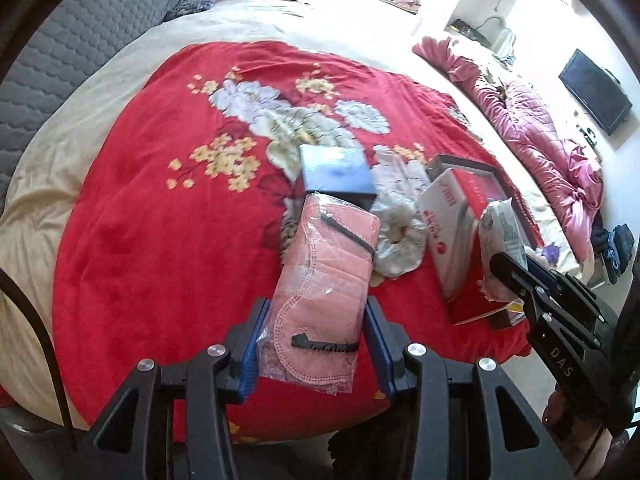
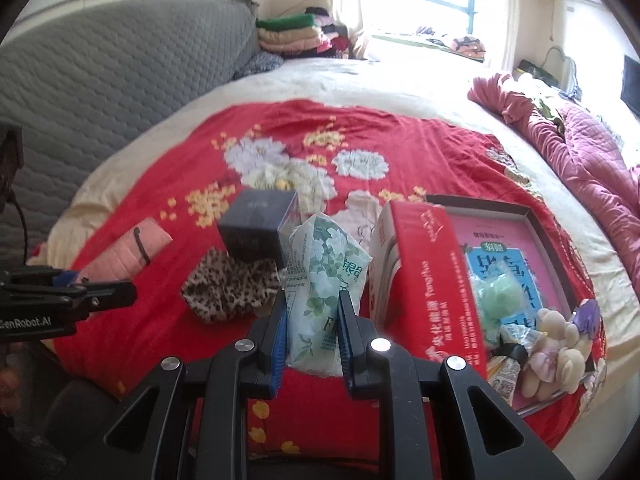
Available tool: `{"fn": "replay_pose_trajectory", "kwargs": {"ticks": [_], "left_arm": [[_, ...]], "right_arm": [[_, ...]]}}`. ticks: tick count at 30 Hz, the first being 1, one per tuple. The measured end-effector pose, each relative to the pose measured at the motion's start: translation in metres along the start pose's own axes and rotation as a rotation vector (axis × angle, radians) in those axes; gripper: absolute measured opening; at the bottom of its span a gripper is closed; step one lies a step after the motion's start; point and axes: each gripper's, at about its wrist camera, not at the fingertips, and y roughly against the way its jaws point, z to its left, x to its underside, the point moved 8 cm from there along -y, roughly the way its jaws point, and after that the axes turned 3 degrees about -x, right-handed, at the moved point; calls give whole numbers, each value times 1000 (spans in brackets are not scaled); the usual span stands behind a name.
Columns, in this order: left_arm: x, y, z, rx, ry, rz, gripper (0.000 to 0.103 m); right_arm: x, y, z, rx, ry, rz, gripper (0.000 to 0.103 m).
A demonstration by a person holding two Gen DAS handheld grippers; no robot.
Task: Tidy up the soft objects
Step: 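Lift and carry the pink pack and wipes pack toward the pink box tray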
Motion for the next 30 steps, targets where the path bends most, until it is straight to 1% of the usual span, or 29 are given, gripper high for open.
{"fn": "replay_pose_trajectory", "kwargs": {"ticks": [6,12,19,22,26,30], "left_arm": [[-8,6,-33,17,-42,-15,46],[-14,9,-79,51,-107,-22,46],[-17,5,-139,85,-196,-18,46],[-18,1,-168,99,-245,-12,46],[-15,-10,-206,117,-309,8,46],[-13,-23,-231,126,-350,34,46]], "right_arm": [[-10,28,-25,7,-58,-50,23],[-12,52,-58,24,-126,-92,22],[-8,74,-98,58,-192,-119,22],[-4,83,-119,86,-223,-131,22],[4,92,-146,111,-273,-140,22],[12,99,-169,126,-311,-146,22]]}}
